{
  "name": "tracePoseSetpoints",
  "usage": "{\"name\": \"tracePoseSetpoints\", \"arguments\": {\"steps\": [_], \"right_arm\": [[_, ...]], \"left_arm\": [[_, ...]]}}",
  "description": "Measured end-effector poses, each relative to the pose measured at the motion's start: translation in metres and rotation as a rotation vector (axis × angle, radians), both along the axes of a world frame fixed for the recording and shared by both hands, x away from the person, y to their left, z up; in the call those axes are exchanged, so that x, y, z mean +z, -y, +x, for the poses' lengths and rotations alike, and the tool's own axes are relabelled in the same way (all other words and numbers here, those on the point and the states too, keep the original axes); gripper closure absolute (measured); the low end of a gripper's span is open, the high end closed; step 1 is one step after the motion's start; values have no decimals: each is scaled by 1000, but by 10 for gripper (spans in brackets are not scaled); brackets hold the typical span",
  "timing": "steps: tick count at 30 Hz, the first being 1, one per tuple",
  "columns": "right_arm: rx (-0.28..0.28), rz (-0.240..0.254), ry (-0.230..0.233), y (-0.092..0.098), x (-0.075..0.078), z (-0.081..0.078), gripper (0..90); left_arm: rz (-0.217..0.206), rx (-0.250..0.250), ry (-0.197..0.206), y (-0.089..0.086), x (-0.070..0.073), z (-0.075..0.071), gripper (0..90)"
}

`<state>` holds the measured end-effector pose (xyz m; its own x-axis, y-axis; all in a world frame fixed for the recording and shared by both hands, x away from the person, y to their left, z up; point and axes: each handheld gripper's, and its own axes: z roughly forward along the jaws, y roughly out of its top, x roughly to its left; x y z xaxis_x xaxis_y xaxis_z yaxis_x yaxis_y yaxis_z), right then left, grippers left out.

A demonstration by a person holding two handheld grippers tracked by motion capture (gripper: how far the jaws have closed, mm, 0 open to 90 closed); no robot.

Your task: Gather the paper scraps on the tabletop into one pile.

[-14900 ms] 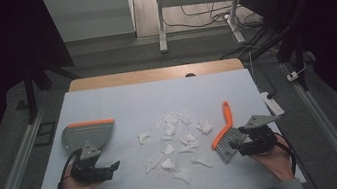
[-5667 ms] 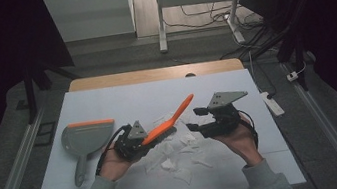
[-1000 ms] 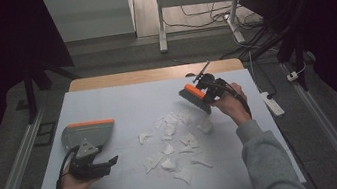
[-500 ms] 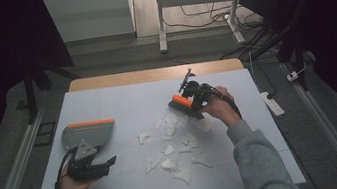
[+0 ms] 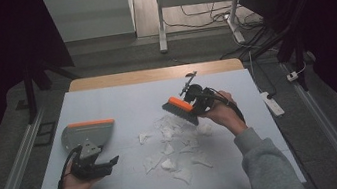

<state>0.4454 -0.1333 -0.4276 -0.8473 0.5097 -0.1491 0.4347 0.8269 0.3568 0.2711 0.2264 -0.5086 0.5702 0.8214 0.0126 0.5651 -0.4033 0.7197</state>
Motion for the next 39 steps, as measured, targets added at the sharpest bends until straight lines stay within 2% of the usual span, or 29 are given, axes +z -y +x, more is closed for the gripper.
{"name": "tracePoseSetpoints", "arguments": {"steps": [4,8,10,15,17,18,20,24,33,39], "right_arm": [[-34,18,47,4,8,7,700],[-50,-10,76,-7,6,19,700],[-49,-23,74,-14,1,26,700],[6,-141,102,-40,-16,43,700],[32,-174,113,-47,-20,45,700],[45,-175,99,-50,-23,46,700],[61,-173,78,-57,-25,45,701],[133,-204,56,-63,-27,37,703],[247,-230,12,-61,-24,10,704],[278,-149,-22,-53,-21,-13,703]], "left_arm": [[-9,14,-2,-3,0,0,305],[-10,16,-2,-4,0,0,305],[-10,16,-1,-4,1,0,305],[-10,20,-4,-7,1,-1,305],[-10,33,-9,-8,0,0,305],[-14,36,-11,-9,0,0,305],[-18,36,-9,-10,0,0,305],[-19,33,-10,-10,0,0,305],[-11,31,-17,-8,-1,0,305],[-9,33,-21,-9,-1,0,305]]}}
